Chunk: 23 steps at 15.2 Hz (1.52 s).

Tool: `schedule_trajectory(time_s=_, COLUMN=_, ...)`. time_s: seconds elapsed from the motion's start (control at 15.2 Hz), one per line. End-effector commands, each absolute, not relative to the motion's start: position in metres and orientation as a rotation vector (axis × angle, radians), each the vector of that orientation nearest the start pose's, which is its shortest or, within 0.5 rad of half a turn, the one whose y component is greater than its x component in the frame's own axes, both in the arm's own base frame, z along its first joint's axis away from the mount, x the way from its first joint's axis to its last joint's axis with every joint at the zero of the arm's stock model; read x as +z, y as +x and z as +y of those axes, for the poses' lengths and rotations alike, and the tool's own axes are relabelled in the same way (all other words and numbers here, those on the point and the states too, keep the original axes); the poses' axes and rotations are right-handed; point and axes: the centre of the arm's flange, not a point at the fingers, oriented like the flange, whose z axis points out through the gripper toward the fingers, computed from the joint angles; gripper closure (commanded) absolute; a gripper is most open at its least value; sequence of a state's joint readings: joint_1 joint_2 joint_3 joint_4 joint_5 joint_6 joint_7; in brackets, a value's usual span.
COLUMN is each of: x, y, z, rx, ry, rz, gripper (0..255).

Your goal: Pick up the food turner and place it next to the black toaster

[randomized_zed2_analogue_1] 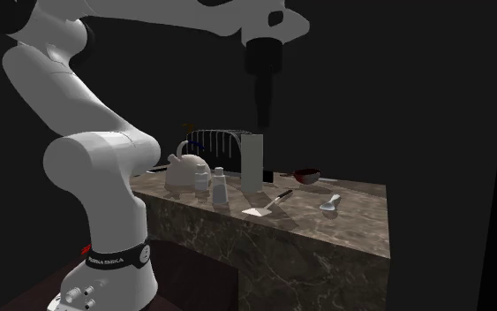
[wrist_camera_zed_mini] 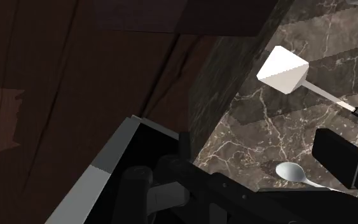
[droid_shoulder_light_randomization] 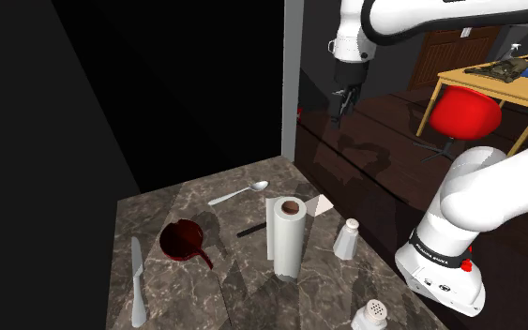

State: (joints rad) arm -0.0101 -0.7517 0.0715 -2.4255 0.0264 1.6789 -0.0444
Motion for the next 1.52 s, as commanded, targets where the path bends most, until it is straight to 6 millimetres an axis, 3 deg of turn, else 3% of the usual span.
schedule_trajectory(time_s=0.0, x=0.555, y=0.323, z=0.027, rx=-0.006, ry=-3.161, rz=-0.132, gripper=0)
schedule_trajectory(time_s=0.4, x=0.505, y=0.349, z=0.077, rx=-0.03, ry=-3.091, rz=-0.592, gripper=0)
schedule_trajectory(time_s=0.73, x=0.463, y=0.359, z=0.124, rx=-0.049, ry=-2.982, rz=-0.963, gripper=0)
schedule_trajectory(time_s=1.45, x=0.378, y=0.343, z=0.224, rx=-0.087, ry=-2.615, rz=-1.673, gripper=0)
